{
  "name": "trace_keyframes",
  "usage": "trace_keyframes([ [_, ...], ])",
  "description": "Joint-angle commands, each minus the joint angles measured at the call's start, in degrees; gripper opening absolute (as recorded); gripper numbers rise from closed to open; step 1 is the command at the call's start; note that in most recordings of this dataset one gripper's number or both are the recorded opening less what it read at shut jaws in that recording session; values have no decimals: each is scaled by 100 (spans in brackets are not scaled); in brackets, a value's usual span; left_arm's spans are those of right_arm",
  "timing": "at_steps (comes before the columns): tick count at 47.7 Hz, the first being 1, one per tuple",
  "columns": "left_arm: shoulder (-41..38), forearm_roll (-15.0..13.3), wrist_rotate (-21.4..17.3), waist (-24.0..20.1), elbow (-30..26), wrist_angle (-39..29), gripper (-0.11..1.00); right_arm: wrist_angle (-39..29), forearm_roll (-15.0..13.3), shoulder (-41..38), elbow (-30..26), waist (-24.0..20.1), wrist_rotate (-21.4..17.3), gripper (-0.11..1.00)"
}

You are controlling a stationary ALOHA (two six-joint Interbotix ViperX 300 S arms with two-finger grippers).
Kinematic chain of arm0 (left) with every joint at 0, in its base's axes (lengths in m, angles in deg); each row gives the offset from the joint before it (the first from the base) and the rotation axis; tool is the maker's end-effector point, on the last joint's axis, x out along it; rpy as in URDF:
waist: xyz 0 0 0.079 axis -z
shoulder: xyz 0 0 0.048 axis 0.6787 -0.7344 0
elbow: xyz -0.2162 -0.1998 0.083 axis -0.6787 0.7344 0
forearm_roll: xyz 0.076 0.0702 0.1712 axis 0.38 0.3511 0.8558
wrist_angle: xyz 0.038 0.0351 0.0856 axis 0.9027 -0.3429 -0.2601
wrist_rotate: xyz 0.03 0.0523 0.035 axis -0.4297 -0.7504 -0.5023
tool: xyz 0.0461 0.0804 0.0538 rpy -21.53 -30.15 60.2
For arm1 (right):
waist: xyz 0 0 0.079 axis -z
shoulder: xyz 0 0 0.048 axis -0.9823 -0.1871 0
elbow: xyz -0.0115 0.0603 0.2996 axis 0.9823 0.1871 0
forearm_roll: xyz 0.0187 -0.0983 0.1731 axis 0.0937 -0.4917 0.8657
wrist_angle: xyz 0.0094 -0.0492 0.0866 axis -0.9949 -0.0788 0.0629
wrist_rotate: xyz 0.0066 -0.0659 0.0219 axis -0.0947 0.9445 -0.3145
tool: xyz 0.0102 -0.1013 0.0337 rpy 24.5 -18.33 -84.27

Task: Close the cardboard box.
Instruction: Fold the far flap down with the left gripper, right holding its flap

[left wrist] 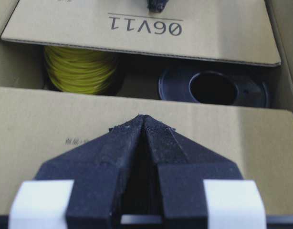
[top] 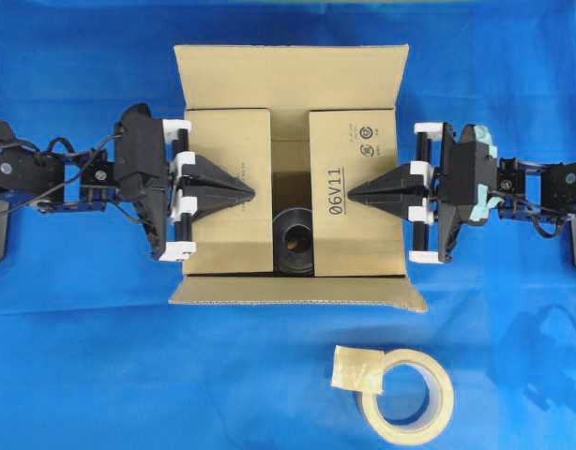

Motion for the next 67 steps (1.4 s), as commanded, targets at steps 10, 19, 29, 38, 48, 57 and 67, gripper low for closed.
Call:
trace_keyframes([
  [10,-325,0,-123,-422,-844,-132,0,35,18,26,-97,0,-9,0],
  [19,-545,18,-308,-826,-1336,-369,0,35,18,18,-114,-35,-9,0],
  [29,-686,18,-554,-1143,-1635,-519,0,35,26,0,-132,-53,-9,0],
  [38,-853,26,-677,-1327,-1890,-677,0,9,18,-35,-185,-53,-9,0],
  [48,-1046,35,-694,-1327,-2039,-677,0,9,18,-62,-220,-53,-9,0],
  [57,-1107,53,-703,-1301,-1995,-650,0,9,18,-62,-220,-53,-9,0],
  [67,-1283,53,-712,-1301,-1951,-527,0,0,18,-62,-211,-53,0,0],
])
